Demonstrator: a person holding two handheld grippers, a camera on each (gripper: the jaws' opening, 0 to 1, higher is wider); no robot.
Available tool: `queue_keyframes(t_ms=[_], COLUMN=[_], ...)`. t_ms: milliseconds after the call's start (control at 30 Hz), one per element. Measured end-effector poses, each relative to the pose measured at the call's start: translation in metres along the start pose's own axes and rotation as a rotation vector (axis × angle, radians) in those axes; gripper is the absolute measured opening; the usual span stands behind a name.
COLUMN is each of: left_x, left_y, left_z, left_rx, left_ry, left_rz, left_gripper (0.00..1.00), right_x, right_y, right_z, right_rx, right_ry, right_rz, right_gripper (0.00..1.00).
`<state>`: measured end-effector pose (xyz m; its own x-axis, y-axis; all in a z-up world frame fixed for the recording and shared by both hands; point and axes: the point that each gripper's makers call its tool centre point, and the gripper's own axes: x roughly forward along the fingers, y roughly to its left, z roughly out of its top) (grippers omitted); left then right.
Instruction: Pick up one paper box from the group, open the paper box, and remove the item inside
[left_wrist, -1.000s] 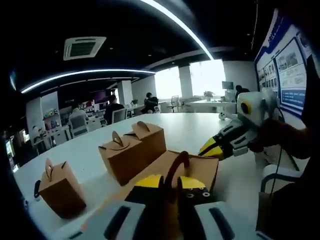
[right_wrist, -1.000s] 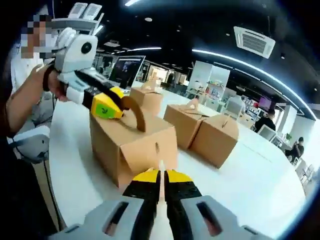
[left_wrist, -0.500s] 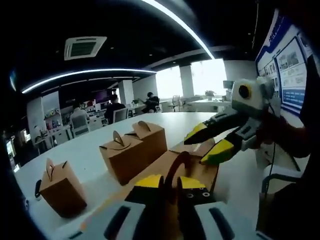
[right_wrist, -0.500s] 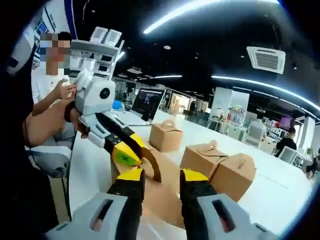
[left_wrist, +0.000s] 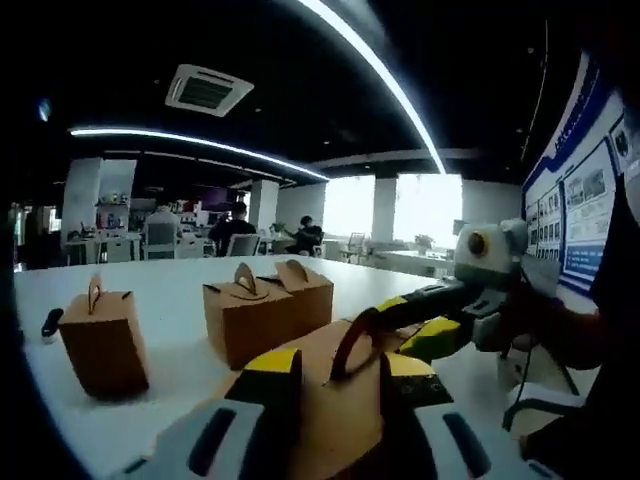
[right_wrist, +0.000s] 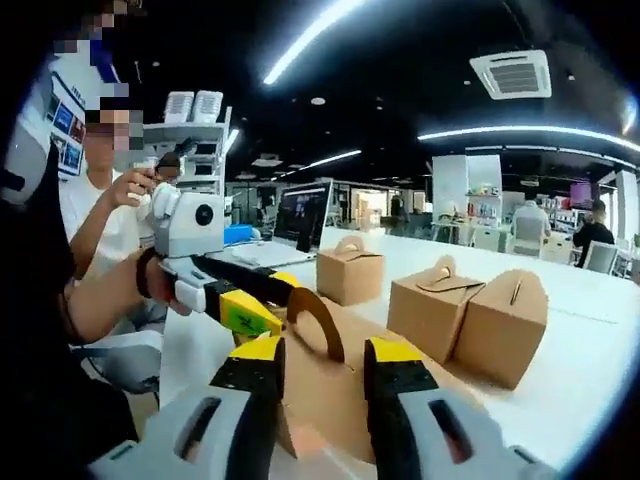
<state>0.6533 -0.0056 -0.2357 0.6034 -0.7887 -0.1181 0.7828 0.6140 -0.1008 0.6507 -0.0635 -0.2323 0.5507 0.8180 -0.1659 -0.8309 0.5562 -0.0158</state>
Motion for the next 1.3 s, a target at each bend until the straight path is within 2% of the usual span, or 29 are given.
queue_keyframes(t_ms=[100, 200, 300, 400, 433, 467, 500, 533, 600, 667, 733, 867, 933, 1033, 1200, 1300], left_x=[-0.005, -0.006, -0.006, -0.007, -0.008, -0.008, -0.01, -0.01, -0.01, -0.01, -0.01, -0.004, -0.003, -0.004, -0.004, -0.005], left_y=[0.0, -0.001, -0.003, -0.011, -0.015, -0.019, -0.023, -0.025, -0.023, -0.021, -0.021, -0.023, -0.023, -0.024, -0.026, -0.026], left_z=[0.0, 0.0, 0.0, -0.001, -0.005, -0.008, -0.01, -0.011, -0.011, -0.012, -0.014, -0.012, -0.014, -0.015, -0.016, -0.016], left_rx=[-0.03, -0.028, 0.021, 0.075, 0.102, 0.186, 0.227, 0.232, 0.252, 0.305, 0.341, 0.337, 0.346, 0.359, 0.373, 0.37], left_ry=[-0.024, -0.029, -0.006, 0.035, 0.075, 0.095, 0.112, 0.126, 0.153, 0.195, 0.219, 0.241, 0.239, 0.234, 0.223, 0.22], left_rz=[0.003, -0.004, -0.032, -0.095, -0.136, -0.179, -0.206, -0.225, -0.237, -0.246, -0.26, -0.275, -0.271, -0.264, -0.268, -0.273], left_gripper=[0.38, 0.39, 0.39, 0.4, 0.42, 0.48, 0.52, 0.55, 0.55, 0.54, 0.54, 0.53, 0.53, 0.54, 0.57, 0.57], right_x=[0.0, 0.001, 0.002, 0.006, 0.007, 0.009, 0.01, 0.012, 0.015, 0.019, 0.022, 0.031, 0.035, 0.039, 0.038, 0.037], right_y=[-0.001, -0.001, -0.001, 0.003, 0.004, 0.004, 0.003, 0.003, 0.004, 0.01, 0.014, 0.023, 0.024, 0.023, 0.023, 0.025], right_z=[0.001, 0.001, 0.007, 0.012, 0.014, 0.015, 0.015, 0.016, 0.02, 0.023, 0.023, 0.025, 0.023, 0.021, 0.02, 0.024], right_rx=[0.015, -0.009, -0.136, -0.276, -0.343, -0.387, -0.429, -0.475, -0.581, -0.674, -0.744, -0.979, -1.024, -1.023, -1.132, -1.159], right_ry=[-0.018, 0.007, 0.046, 0.081, 0.102, 0.12, 0.142, 0.158, 0.188, 0.22, 0.247, 0.324, 0.35, 0.366, 0.426, 0.426], right_rz=[0.001, -0.024, -0.086, -0.116, -0.129, -0.142, -0.153, -0.162, -0.179, -0.187, -0.186, -0.214, -0.221, -0.237, -0.252, -0.264], right_gripper=[0.33, 0.34, 0.33, 0.3, 0.29, 0.28, 0.28, 0.28, 0.28, 0.28, 0.28, 0.27, 0.25, 0.24, 0.23, 0.22])
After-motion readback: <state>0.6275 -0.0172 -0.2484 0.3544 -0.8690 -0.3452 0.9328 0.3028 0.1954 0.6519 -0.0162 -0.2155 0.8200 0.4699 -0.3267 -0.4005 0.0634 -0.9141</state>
